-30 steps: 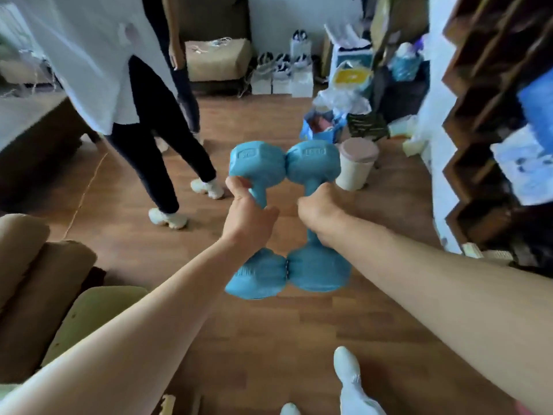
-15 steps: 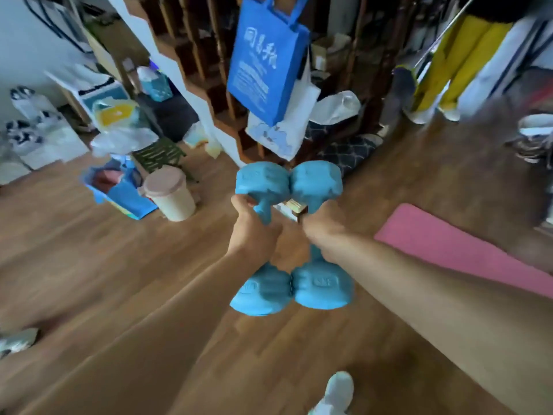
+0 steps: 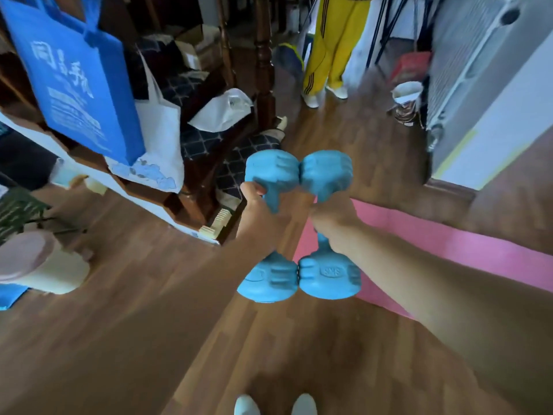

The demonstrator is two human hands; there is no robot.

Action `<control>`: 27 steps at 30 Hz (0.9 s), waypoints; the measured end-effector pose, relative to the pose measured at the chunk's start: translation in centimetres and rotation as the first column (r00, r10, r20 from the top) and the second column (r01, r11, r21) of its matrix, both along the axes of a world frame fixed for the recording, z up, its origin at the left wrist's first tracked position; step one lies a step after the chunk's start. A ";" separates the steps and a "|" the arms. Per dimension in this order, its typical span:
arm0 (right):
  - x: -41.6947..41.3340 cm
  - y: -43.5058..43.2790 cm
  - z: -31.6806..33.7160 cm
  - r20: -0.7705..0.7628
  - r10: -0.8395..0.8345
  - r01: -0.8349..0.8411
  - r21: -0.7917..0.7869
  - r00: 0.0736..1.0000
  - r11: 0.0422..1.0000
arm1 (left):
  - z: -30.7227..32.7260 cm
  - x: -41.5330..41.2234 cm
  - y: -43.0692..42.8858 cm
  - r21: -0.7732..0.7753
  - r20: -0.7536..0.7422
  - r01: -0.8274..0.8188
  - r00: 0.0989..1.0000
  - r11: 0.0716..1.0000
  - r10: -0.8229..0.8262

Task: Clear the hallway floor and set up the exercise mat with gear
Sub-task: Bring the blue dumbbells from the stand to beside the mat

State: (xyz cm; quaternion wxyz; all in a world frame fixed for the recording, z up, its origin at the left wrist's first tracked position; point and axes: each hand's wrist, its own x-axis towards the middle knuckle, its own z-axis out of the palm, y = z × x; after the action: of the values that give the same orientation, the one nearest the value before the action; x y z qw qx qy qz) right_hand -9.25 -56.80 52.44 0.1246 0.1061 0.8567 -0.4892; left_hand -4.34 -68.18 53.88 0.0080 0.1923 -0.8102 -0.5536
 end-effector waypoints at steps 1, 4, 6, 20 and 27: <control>-1.1 0.3 -0.4 0.018 -0.034 0.035 -0.028 0.999 0.999 | -0.3 -1.3 0.2 -0.013 -0.011 0.016 1.000 1.000 -0.016; -4.4 0.6 -1.0 0.064 -0.098 0.100 -0.024 0.993 0.995 | -1.5 -5.0 0.1 -0.091 -0.057 0.038 0.997 0.995 -0.043; -6.7 0.0 -2.0 0.079 -0.106 0.110 -0.041 0.991 0.993 | -2.5 -7.7 -0.4 -0.098 -0.060 0.046 0.997 0.994 -0.052; -26.0 -4.5 -10.4 0.235 -0.264 0.292 -0.093 0.936 0.952 | -11.0 -28.4 -5.3 -0.002 0.133 0.180 0.975 0.984 -0.178; -34.8 -4.5 -18.9 0.207 -0.259 0.269 -0.022 0.944 0.963 | -19.9 -37.4 -5.5 -0.010 0.134 0.205 0.970 0.979 -0.202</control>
State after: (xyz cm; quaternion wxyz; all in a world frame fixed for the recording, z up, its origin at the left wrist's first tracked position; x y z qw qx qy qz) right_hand -44.05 -61.35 33.59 0.1469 0.2657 0.8053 -0.5093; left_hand -41.73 -73.64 34.02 -0.1004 0.1443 -0.8309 -0.5279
